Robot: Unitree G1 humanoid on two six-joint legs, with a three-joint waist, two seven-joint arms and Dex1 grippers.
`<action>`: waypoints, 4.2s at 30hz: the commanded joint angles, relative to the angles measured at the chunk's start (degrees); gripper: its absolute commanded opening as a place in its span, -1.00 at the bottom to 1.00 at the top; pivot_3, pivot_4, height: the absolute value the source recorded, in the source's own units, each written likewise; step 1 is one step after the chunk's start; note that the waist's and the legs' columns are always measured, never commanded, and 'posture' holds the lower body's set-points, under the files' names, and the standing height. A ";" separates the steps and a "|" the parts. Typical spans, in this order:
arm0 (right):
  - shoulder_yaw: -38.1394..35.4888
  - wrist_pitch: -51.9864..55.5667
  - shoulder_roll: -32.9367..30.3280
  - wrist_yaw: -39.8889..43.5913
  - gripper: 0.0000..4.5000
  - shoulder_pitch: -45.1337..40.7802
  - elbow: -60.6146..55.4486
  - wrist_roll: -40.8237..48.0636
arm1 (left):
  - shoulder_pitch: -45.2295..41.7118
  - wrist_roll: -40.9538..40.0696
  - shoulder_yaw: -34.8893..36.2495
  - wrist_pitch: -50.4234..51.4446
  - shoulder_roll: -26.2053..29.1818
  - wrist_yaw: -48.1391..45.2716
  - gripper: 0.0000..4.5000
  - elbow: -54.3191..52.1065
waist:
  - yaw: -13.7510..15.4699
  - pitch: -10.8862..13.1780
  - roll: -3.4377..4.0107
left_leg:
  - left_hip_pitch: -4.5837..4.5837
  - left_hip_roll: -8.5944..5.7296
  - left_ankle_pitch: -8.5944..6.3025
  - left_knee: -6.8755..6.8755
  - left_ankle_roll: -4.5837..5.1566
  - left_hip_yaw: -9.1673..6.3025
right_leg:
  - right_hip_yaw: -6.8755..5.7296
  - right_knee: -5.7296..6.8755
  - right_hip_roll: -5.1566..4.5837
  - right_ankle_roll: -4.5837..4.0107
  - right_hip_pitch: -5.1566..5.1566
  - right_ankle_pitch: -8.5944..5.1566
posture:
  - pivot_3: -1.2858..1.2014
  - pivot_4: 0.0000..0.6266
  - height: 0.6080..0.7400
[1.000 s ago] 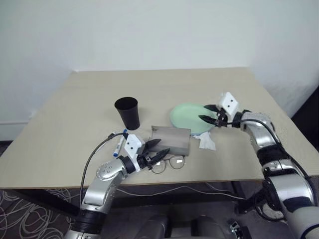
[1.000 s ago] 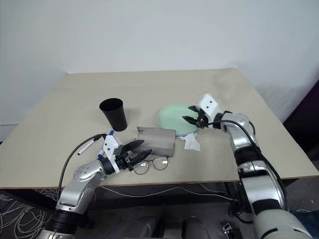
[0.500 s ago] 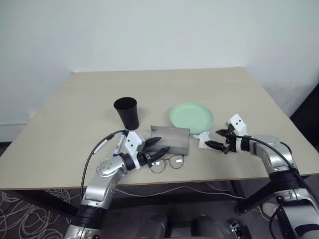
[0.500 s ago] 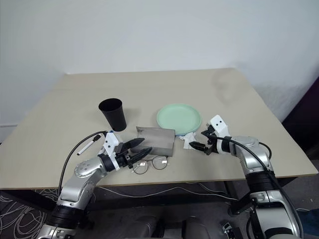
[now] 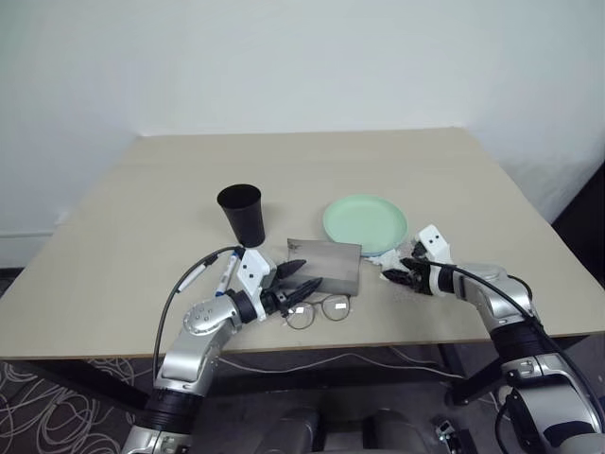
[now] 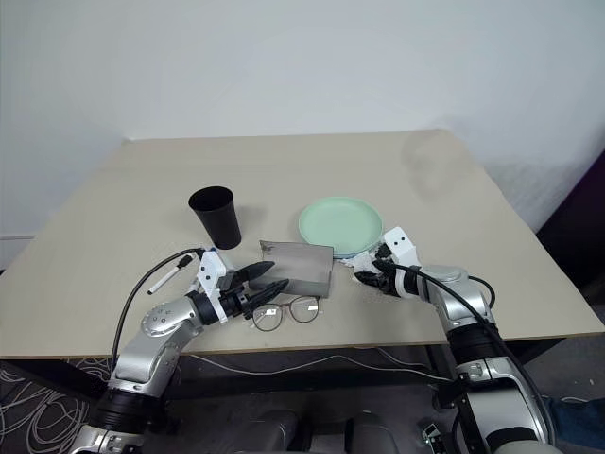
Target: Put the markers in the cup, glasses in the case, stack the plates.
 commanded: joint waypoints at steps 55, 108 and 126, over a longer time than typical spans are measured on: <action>-6.65 -19.79 -0.07 1.70 0.16 3.19 -7.94 4.14 | -7.97 -2.99 0.71 5.83 16.91 -20.00 0.23 1.01 | -0.41 0.00 0.09 | 0.05 0.33 -0.01 -0.06 -0.01 0.13 | -0.38 0.04 0.09 -0.16 -0.10 0.08 | 0.03 -1.00 0.97; -0.11 -15.28 -1.99 6.37 0.17 18.69 -26.07 12.74 | -35.08 14.45 -15.43 -5.72 8.05 -44.28 -0.99 32.32 | -0.02 0.02 -0.17 | -0.09 0.35 -0.03 0.25 0.04 0.02 | -0.65 -0.07 -0.14 -0.06 0.10 0.04 | 0.03 -1.00 0.97; -0.27 -17.00 -1.78 6.66 0.17 18.26 -23.56 12.25 | -40.76 11.00 -10.05 -4.75 10.79 -43.32 -0.99 27.99 | 0.01 0.03 -0.18 | -0.10 0.37 -0.05 0.43 0.06 -0.02 | -0.74 -0.04 -0.14 -0.06 0.07 0.05 | 0.03 -1.00 0.97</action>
